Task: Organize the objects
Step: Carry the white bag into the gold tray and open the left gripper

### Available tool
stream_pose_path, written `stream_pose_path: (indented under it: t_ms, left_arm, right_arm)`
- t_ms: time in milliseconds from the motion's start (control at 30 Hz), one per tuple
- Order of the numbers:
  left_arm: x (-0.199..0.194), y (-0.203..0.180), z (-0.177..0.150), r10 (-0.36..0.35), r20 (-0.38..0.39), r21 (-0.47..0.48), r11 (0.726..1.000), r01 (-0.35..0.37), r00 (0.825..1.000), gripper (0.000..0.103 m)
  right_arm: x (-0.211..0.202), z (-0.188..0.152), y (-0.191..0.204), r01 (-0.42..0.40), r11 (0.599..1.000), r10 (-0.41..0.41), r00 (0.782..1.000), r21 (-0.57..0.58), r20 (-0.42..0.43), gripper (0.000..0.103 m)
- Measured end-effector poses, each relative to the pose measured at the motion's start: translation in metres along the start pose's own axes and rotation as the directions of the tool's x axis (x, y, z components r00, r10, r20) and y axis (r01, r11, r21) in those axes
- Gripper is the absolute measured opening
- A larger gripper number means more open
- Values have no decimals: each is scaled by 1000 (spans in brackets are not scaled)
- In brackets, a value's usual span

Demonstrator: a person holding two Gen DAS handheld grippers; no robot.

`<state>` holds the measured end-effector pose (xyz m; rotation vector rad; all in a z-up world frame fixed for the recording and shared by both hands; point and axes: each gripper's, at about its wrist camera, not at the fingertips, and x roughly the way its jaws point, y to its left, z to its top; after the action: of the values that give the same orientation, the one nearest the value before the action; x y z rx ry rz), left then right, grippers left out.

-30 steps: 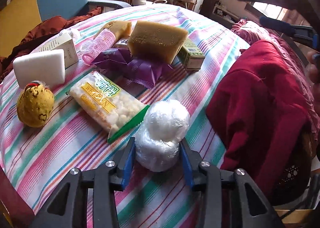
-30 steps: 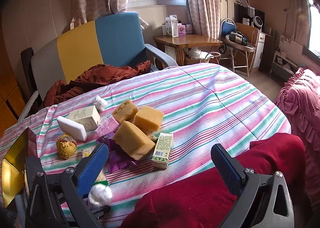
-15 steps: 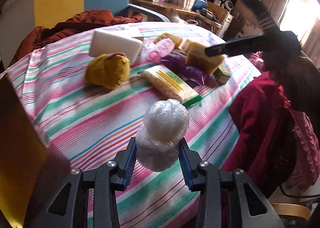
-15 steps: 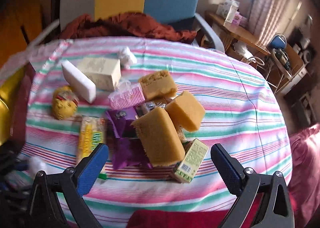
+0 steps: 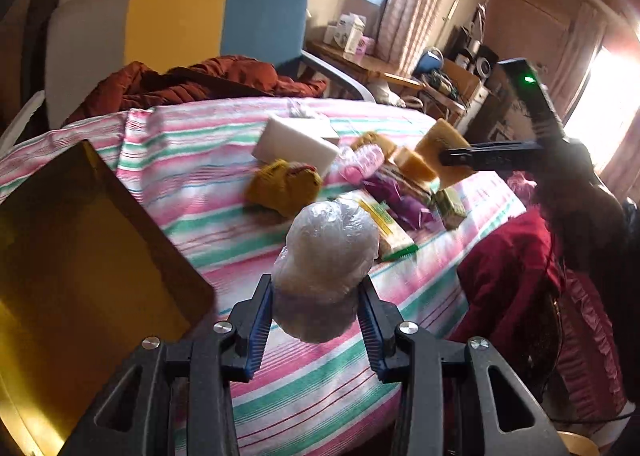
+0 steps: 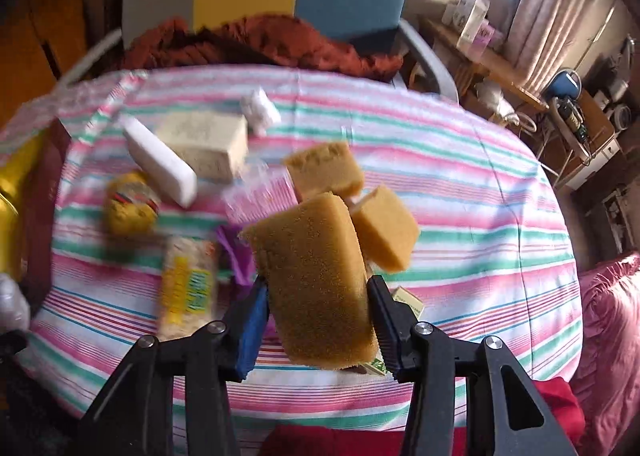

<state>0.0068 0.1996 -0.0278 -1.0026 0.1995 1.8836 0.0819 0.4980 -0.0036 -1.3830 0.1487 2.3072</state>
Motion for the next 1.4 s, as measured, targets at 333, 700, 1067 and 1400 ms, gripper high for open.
stream_pose_path:
  t_ms: [333, 700, 1067, 1400]
  left_arm:
    - [-72, 93, -16, 238, 82, -249, 945, -211, 968, 40]
    - [-128, 170, -81, 472, 13, -433, 797, -421, 881, 58]
    - [-153, 179, -93, 532, 29, -474, 753, -457, 846, 70]
    - [-151, 156, -73, 575, 28, -434, 744, -508, 818, 70]
  right_arm:
    - [-52, 31, 129, -327, 936, 344, 929, -130, 136, 49]
    - [-21, 69, 320, -595, 767, 608, 793, -240, -22, 52]
    - [-37, 63, 380, -569, 774, 599, 800, -278, 29, 103]
    - [-45, 20, 347, -438, 847, 492, 861, -300, 130, 103]
